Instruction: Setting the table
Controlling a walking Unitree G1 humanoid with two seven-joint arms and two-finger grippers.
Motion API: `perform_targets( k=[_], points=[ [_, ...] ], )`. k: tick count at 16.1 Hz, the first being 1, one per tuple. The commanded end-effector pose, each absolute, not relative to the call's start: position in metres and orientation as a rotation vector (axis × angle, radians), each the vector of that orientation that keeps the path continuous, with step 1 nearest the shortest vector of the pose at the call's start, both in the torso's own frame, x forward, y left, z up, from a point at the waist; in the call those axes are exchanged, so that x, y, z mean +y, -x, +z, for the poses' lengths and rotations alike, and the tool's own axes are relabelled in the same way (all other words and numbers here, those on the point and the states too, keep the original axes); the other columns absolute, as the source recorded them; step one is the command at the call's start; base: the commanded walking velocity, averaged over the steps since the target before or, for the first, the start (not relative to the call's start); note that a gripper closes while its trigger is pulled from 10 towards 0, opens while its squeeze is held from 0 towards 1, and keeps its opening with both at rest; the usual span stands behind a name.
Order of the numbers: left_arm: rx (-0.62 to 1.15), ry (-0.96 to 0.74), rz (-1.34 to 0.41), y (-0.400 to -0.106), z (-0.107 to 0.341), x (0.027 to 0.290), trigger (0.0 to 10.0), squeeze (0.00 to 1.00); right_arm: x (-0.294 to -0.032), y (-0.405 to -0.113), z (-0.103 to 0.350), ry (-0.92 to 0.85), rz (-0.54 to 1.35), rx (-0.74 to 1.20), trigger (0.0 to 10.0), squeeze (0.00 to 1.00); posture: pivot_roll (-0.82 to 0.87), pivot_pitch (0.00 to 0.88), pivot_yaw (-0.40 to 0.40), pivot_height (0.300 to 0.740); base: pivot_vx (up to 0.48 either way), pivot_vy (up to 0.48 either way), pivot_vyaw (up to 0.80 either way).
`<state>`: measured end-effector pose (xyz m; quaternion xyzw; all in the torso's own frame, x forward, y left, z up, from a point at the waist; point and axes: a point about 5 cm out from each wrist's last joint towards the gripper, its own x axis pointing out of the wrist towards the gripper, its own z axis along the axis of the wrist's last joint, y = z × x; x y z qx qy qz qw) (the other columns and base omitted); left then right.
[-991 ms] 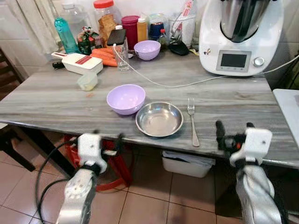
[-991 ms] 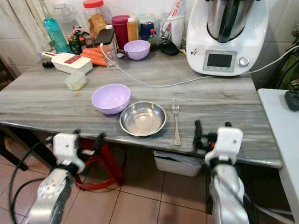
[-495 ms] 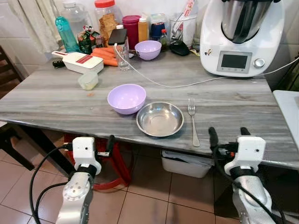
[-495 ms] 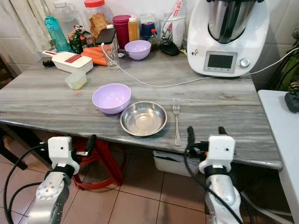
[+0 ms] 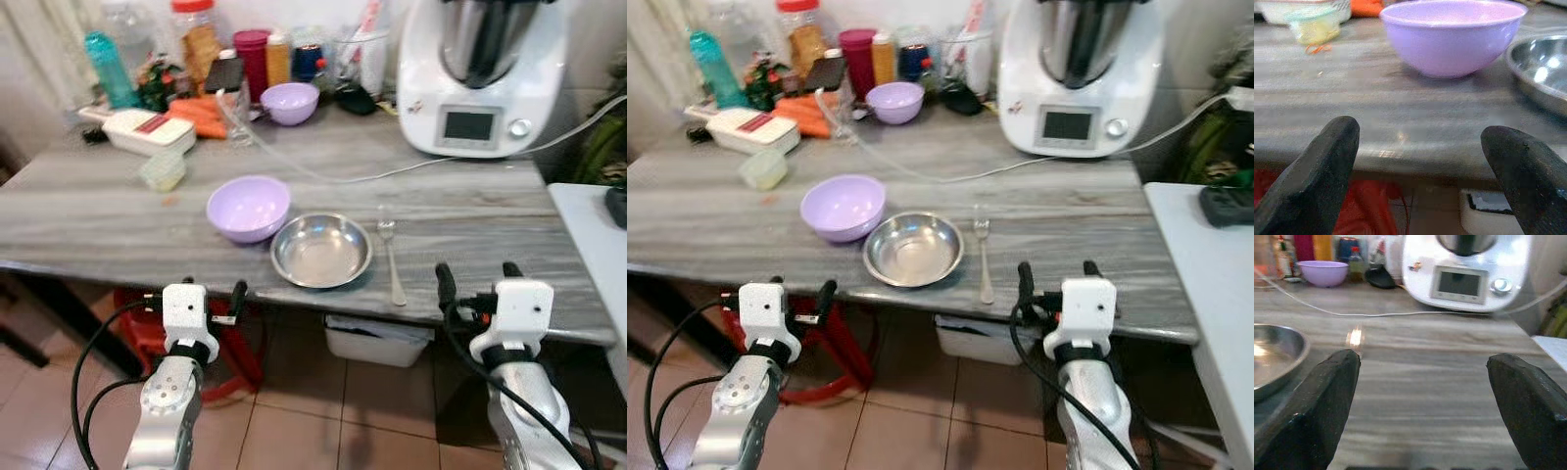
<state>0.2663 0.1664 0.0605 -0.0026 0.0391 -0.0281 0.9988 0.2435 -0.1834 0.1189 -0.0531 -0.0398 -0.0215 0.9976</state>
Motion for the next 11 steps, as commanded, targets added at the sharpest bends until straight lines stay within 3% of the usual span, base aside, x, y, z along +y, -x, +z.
perform_targets(
  k=[1, 11],
  points=[
    [0.091, -0.007, -0.037, -0.2646, 0.0571, 0.1708, 10.0, 0.00, -0.1826, -0.2429, 0.1162, 0.111, -0.054, -0.066, 10.0, 0.00, -0.10, 0.000, 0.068, 0.740, -0.296, 0.000, 0.00],
    [0.088, -0.015, -0.047, -0.2701, 0.0566, 0.1698, 10.0, 0.00, -0.1840, -0.2487, 0.1137, 0.117, -0.088, -0.060, 10.0, 0.00, -0.10, 0.000, 0.073, 0.740, -0.319, 0.000, 0.00]
  ],
)
